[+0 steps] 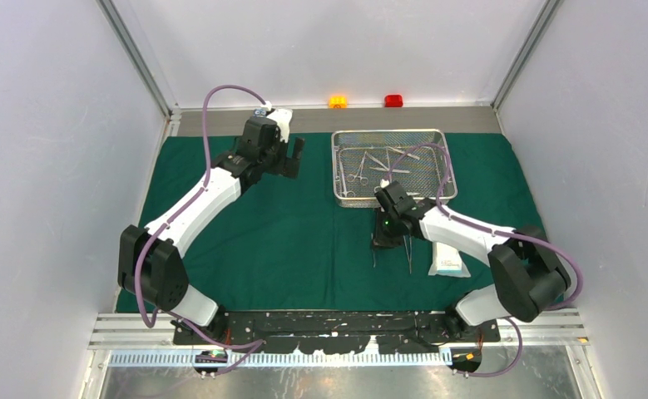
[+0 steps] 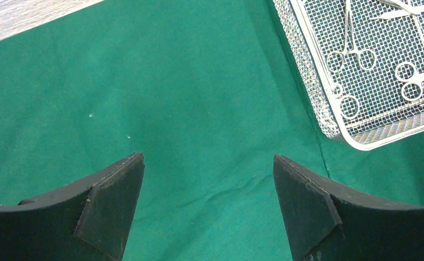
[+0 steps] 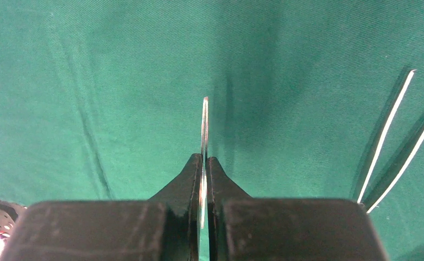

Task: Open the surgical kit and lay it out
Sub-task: Place the medical item in the surgical kit, then pick up the medical item from the container.

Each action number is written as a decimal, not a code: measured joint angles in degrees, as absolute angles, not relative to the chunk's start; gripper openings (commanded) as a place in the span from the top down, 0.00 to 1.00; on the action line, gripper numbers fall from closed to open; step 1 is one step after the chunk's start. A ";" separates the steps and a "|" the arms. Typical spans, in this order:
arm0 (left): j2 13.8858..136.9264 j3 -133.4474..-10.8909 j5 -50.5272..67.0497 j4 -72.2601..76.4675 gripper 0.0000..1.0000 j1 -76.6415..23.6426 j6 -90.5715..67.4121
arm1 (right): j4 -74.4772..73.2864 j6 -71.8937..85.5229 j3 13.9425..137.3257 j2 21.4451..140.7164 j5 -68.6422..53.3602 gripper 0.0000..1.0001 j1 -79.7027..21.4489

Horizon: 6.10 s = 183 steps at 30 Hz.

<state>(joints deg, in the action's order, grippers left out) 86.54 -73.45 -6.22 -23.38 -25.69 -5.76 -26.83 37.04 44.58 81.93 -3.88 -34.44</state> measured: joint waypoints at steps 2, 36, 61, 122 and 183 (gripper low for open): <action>86.54 -73.45 -6.22 -23.38 0.09 -25.69 -5.78 | -26.59 37.52 44.58 82.52 -3.79 1.00 -34.44; 86.67 -73.25 -6.22 -23.35 0.06 -25.69 -5.98 | -21.12 37.54 41.45 84.25 -4.29 0.88 -34.46; 86.65 -72.71 -6.26 -23.33 0.04 -25.43 -5.96 | -19.84 36.71 40.49 83.09 -6.76 0.65 -34.44; 86.94 -78.89 9.32 -31.73 0.01 -25.36 3.29 | -43.97 -30.89 115.57 131.70 6.02 0.47 -12.25; 99.42 -87.88 10.39 -31.59 0.02 -25.36 1.98 | -58.13 -38.30 127.74 134.85 -10.90 1.00 -8.25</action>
<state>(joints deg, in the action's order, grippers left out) 99.42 -87.88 10.39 -31.59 -25.36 1.98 -58.13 -38.30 127.74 134.85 -10.90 -8.25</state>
